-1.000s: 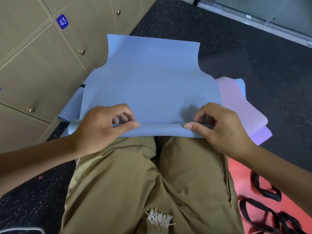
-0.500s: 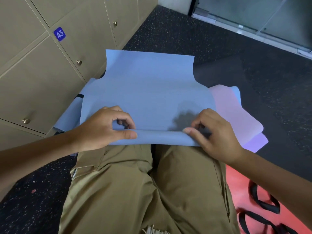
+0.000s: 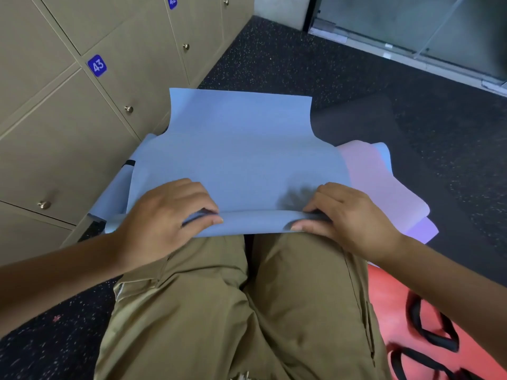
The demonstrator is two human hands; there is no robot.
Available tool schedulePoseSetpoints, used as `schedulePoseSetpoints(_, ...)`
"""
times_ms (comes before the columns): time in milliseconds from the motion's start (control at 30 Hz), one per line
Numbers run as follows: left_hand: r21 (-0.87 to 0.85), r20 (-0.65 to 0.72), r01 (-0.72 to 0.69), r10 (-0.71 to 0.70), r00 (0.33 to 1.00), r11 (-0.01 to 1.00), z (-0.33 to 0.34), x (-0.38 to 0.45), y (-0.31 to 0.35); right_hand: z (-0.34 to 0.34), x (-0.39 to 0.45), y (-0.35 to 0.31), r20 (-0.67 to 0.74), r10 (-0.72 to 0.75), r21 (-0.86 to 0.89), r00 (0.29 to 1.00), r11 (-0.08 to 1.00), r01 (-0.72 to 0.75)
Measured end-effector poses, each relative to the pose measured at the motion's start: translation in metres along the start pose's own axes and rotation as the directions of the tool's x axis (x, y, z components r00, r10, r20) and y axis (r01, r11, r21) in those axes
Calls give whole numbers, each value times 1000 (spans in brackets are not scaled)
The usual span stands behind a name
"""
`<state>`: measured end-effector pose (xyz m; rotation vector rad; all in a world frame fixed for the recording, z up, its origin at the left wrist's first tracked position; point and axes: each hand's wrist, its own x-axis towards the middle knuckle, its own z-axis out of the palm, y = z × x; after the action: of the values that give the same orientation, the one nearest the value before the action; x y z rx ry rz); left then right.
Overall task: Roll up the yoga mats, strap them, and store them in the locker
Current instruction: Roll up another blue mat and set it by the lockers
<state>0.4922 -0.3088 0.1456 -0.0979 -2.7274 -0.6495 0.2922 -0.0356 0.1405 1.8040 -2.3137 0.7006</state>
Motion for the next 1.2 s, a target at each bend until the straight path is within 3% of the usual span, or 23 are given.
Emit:
schedulePoseSetpoints(133,207,-121,-42,68,990,977,7,-12,7,-4,6,3,87,115,111,990,986,-124)
schedulePoseSetpoints(300,190,-52,-52,63,997,980,5,-12,9,-5,6,-2,86,163,96,983,981,-171)
schedulePoseSetpoints(467,35,124,102,-106,987,994,0,8,-2,0,6,-14,-100,92,-129,991,986,-104)
schedulePoseSetpoints(567,-98,191,247,-225,955,964,0,16,-9,5,7,-18,-138,103,-223,985,966,-133)
schedulePoseSetpoints(800,-368,317,437,-331,889,821,-5,33,-19,1,15,-3,42,218,5,975,976,-219)
schedulePoseSetpoints(867,-420,273,395,-301,914,817,-5,33,-18,-2,23,0,118,275,103,954,952,-288)
schedulePoseSetpoints(933,-387,154,284,-242,958,877,-5,30,-16,-4,30,2,205,326,214,923,905,-368)
schedulePoseSetpoints(1067,-152,-59,140,-151,987,978,5,20,-9,-10,42,5,339,420,403,842,744,-533)
schedulePoseSetpoints(1200,31,-184,61,-54,981,998,19,10,-5,-15,55,8,438,453,391,777,682,-618)
